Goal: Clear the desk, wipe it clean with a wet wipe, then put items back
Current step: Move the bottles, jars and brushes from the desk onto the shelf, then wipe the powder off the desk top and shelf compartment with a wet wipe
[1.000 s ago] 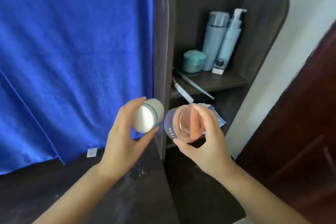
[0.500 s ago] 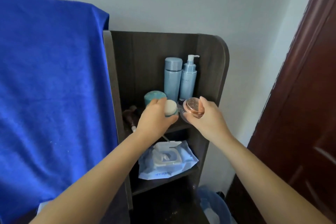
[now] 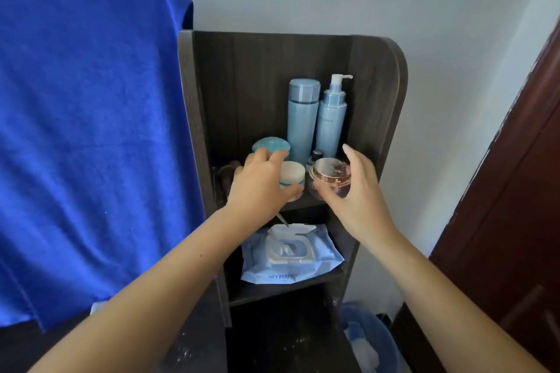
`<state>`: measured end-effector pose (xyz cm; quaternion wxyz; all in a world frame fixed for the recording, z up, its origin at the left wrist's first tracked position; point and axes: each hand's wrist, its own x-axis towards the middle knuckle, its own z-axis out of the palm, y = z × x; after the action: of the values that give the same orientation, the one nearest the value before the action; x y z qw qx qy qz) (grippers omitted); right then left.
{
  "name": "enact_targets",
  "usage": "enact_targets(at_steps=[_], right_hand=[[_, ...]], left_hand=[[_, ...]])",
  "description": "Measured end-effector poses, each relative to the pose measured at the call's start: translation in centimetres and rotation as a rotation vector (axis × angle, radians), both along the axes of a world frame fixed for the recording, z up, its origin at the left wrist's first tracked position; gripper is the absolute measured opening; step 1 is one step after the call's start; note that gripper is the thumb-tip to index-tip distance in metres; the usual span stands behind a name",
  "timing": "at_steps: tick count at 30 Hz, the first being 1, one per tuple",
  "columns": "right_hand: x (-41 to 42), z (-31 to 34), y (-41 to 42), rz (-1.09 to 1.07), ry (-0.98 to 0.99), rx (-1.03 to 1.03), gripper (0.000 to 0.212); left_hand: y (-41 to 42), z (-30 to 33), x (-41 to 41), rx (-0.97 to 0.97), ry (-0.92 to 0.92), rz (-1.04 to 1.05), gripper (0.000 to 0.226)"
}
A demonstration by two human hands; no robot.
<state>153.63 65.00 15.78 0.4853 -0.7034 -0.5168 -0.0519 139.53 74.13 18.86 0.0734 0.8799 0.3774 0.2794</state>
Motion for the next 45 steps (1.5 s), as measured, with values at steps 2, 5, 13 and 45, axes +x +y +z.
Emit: enact_targets(at_steps=[2, 5, 13, 45], right_hand=[[-0.5, 0.2, -0.4, -0.004, -0.051, 0.064, 0.070], [-1.5, 0.2, -1.1, 0.019, -0.080, 0.167, 0.056], [-2.2, -6.2, -3.7, 0.100, -0.068, 0.157, 0.026], [2.3, -10.8, 3.0, 0.216, 0.884, -0.293, 0.018]], left_hand=[[-0.3, 0.7, -1.0, 0.033, -0.035, -0.021, 0.062], [-1.8, 1.6, -3.0, 0.080, -0.194, -0.097, 0.050], [-9.5, -7.1, -5.8, 0.030, -0.171, -0.445, 0.013], [2.2, -18.2, 1.9, -0.874, -0.160, 0.405, 0.036]])
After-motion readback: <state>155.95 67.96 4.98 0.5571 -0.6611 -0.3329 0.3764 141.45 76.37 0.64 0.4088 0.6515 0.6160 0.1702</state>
